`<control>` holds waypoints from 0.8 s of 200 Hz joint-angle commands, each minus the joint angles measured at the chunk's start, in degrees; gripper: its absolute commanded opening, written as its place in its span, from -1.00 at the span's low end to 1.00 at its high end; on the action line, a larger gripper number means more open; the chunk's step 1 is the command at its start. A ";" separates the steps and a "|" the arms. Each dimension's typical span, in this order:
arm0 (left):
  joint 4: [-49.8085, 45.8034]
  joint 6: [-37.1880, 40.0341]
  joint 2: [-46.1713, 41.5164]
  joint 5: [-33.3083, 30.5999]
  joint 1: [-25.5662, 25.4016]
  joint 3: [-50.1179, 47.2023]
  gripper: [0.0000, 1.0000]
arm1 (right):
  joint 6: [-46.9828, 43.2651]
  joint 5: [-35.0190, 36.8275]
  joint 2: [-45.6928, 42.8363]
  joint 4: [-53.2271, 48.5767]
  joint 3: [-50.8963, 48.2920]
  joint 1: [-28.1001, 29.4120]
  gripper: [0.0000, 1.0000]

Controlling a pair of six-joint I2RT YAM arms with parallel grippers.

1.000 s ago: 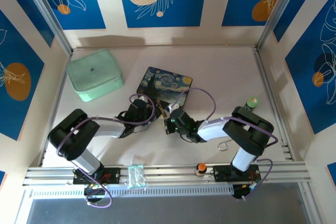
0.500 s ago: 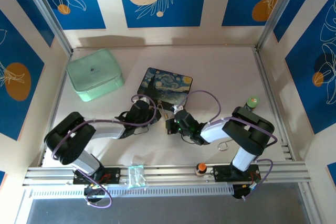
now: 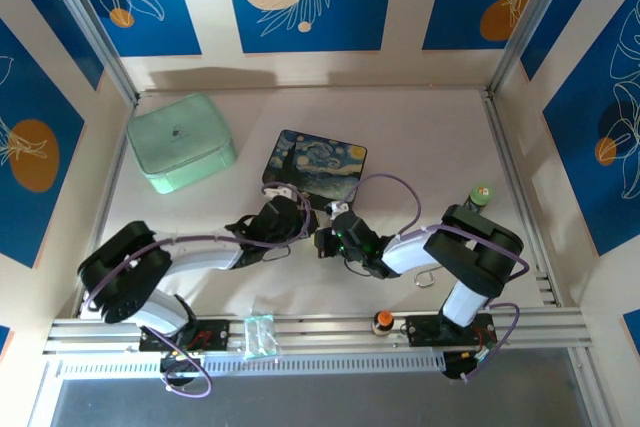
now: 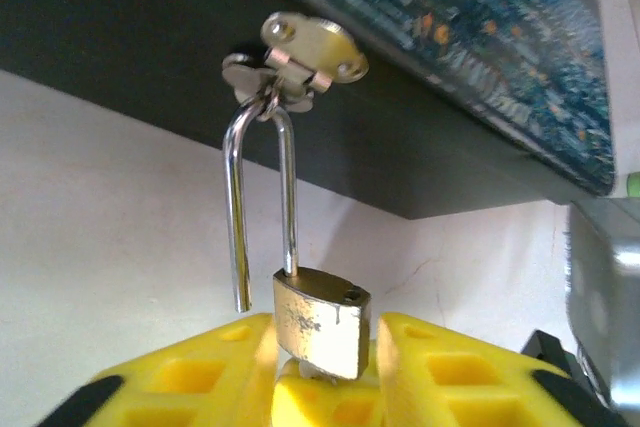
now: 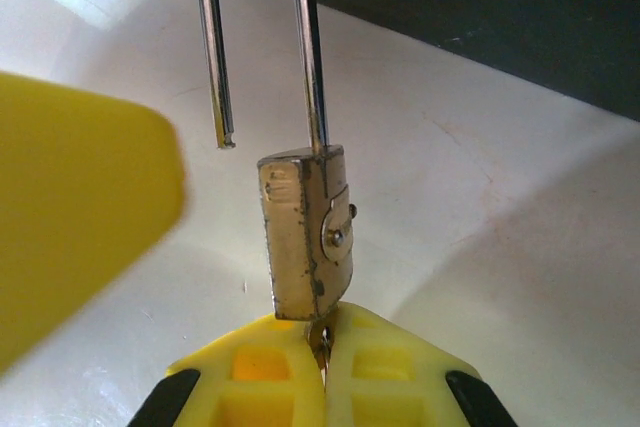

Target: Unlock a padlock with a key

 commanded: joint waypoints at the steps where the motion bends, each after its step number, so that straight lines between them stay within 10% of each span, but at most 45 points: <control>1: 3.07 -1.71 3.45 0.59 -0.05 0.20 -0.51 | 0.40 -0.78 0.11 2.33 -1.12 0.72 -1.00; 160: 9.07 -0.12 9.11 -0.72 -0.21 1.86 -0.29 | 0.94 -1.58 0.98 0.29 -0.70 0.25 -0.76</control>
